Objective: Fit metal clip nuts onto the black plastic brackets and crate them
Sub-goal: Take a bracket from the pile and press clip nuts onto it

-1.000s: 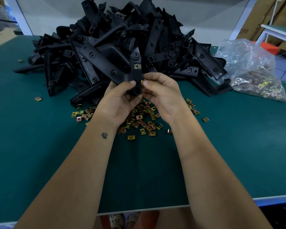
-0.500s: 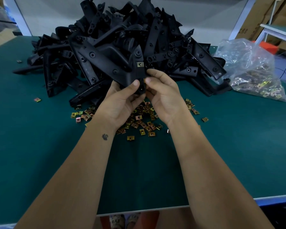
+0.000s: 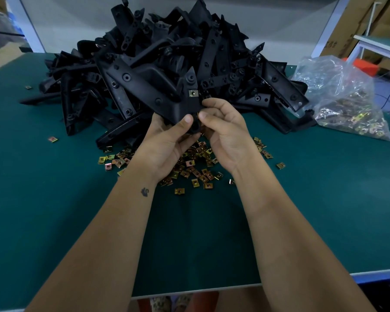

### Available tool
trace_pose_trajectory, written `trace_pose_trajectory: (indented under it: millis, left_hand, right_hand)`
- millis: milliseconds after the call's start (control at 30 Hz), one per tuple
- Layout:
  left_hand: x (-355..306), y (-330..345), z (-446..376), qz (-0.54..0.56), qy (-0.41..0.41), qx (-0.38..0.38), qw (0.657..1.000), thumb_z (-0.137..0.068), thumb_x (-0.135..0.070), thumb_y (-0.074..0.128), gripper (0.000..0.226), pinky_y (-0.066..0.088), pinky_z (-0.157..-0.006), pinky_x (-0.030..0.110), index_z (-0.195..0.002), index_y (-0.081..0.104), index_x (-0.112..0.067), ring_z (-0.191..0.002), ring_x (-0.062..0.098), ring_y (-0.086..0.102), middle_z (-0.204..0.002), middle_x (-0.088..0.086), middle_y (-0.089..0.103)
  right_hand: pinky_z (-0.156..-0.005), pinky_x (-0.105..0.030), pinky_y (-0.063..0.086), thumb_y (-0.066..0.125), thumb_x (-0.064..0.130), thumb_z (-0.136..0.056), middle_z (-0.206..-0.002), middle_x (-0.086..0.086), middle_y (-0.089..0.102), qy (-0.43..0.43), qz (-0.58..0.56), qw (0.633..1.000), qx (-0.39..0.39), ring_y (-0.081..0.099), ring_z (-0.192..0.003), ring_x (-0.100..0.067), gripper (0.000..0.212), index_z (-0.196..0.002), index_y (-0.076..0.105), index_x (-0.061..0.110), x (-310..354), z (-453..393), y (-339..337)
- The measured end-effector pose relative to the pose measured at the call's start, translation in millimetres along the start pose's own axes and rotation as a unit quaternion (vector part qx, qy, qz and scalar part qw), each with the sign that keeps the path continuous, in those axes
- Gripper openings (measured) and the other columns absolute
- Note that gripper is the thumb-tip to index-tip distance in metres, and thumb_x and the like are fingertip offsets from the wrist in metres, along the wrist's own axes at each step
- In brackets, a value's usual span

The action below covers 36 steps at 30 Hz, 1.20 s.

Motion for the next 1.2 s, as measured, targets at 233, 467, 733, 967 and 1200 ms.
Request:
trace_pose_trajectory:
  millis: [233, 467, 733, 967, 1200]
  left_hand:
    - [3, -3, 0, -0.05, -0.005, -0.012, 0.999, -0.095, -0.003, 0.058, 0.048, 0.057, -0.081, 0.028, -0.138, 0.041, -0.015, -0.116, 0.018, 0.063, -0.133, 0.004, 0.061]
    - [5, -9, -4, -0.033, 0.004, -0.066, 0.997, -0.095, -0.004, 0.06, 0.045, 0.057, -0.084, 0.028, -0.138, 0.048, -0.013, -0.107, 0.016, 0.069, -0.122, 0.002, 0.069]
    - [9, -22, -9, 0.041, 0.003, -0.113, 0.993, -0.098, -0.002, 0.056, 0.02, 0.056, -0.074, 0.024, -0.11, 0.06, -0.017, -0.09, 0.012, 0.07, -0.107, 0.001, 0.072]
    - [10, -19, -11, 0.024, 0.007, -0.085, 0.996, -0.097, -0.002, 0.056, 0.021, 0.058, -0.084, 0.03, -0.112, 0.06, -0.016, -0.098, 0.017, 0.07, -0.107, 0.002, 0.074]
    - [13, -18, -10, 0.022, -0.012, -0.086, 0.996, -0.096, -0.002, 0.058, 0.023, 0.059, -0.076, 0.029, -0.118, 0.061, -0.01, -0.095, 0.015, 0.073, -0.104, 0.002, 0.076]
  right_hand:
    - [-0.083, -0.027, 0.048, 0.061, -0.011, -0.087, -0.069, 0.004, 0.062, -0.004, 0.077, 0.997, -0.003, 0.061, -0.075, -0.009, 0.025, -0.096, 0.06, 0.013, 1, 0, -1]
    - [-0.078, -0.022, 0.052, 0.063, -0.007, -0.088, -0.076, 0.002, 0.067, -0.009, 0.072, 0.995, -0.065, 0.066, -0.079, -0.009, 0.022, -0.099, 0.063, 0.012, -5, 0, -5]
    - [-0.069, -0.015, 0.05, 0.073, 0.026, -0.086, -0.083, 0.006, 0.07, -0.079, 0.269, 0.95, -0.135, 0.063, -0.076, 0.0, 0.01, -0.09, 0.071, 0.018, 7, 3, -7]
    - [-0.068, -0.01, 0.048, 0.077, 0.028, -0.083, -0.09, 0.004, 0.071, -0.1, 0.313, 0.935, -0.134, 0.064, -0.081, 0.0, 0.023, -0.099, 0.073, 0.011, 13, 5, -2]
    - [-0.068, -0.011, 0.047, 0.073, 0.035, -0.084, -0.082, 0.013, 0.067, -0.134, 0.381, 0.901, -0.156, 0.062, -0.08, 0.001, 0.016, -0.091, 0.069, 0.02, 20, 12, -1]
Point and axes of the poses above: each hand's wrist, its own z-axis away from the middle knuckle, its own y-axis out of the palm, x = y × z, the point moved 9 cm from there along -z, towards the middle knuckle
